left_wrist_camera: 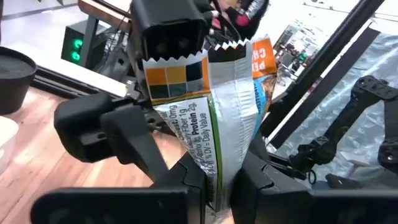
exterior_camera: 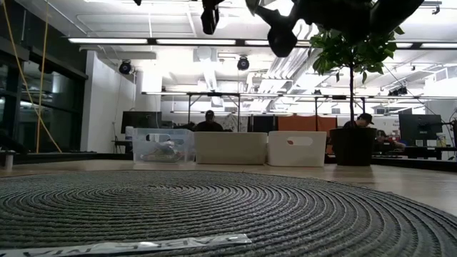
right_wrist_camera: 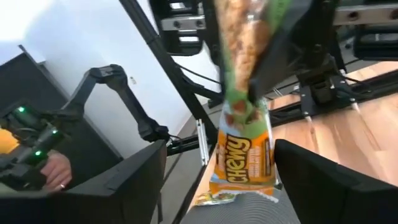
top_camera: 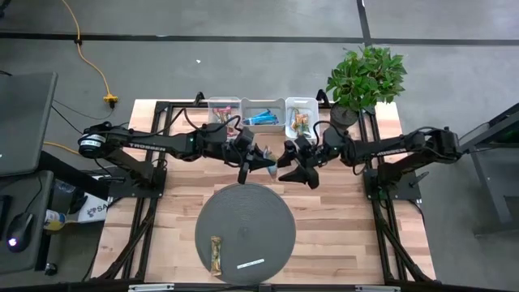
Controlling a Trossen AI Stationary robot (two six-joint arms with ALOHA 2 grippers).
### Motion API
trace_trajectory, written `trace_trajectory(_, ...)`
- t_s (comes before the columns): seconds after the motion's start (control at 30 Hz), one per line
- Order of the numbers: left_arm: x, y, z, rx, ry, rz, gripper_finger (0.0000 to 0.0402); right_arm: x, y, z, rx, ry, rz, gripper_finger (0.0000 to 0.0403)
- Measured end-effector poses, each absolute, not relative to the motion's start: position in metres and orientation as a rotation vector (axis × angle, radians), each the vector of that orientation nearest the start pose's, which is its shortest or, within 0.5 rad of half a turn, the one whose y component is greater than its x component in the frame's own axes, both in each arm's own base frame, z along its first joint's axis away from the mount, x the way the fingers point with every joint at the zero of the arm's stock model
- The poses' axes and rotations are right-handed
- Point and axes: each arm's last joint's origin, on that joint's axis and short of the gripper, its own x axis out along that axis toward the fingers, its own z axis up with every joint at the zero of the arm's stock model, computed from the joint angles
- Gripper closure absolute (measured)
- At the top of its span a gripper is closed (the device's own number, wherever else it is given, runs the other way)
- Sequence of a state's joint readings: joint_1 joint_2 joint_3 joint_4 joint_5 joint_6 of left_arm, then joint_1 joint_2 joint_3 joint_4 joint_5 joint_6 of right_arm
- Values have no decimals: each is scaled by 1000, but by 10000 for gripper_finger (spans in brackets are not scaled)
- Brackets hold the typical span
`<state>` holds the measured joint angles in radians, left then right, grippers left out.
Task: Pick and place Granola Bars by type
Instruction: Put the left orange granola bar into the white bin
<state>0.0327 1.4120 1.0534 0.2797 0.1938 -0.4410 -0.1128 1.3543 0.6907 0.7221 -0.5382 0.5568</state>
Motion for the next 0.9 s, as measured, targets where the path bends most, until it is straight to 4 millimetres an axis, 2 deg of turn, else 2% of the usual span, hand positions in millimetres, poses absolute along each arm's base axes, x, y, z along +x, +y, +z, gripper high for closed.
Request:
trace_trajectory(0.27, 325, 6, 327, -435, 106, -123, 365, 293, -17, 276, 476, 7, 397, 121)
trace_trajectory(0.47, 325, 6, 327, -430, 105, -119, 365, 316, -14, 265, 498, 70, 428, 121)
trace_trajectory(0.63, 325, 6, 327, -430, 109, -118, 365, 334, -10, 265, 495, 79, 454, 121)
trace_trajectory(0.9, 325, 6, 325, -433, 127, -115, 365, 339, -14, 266, 501, 83, 440, 126)
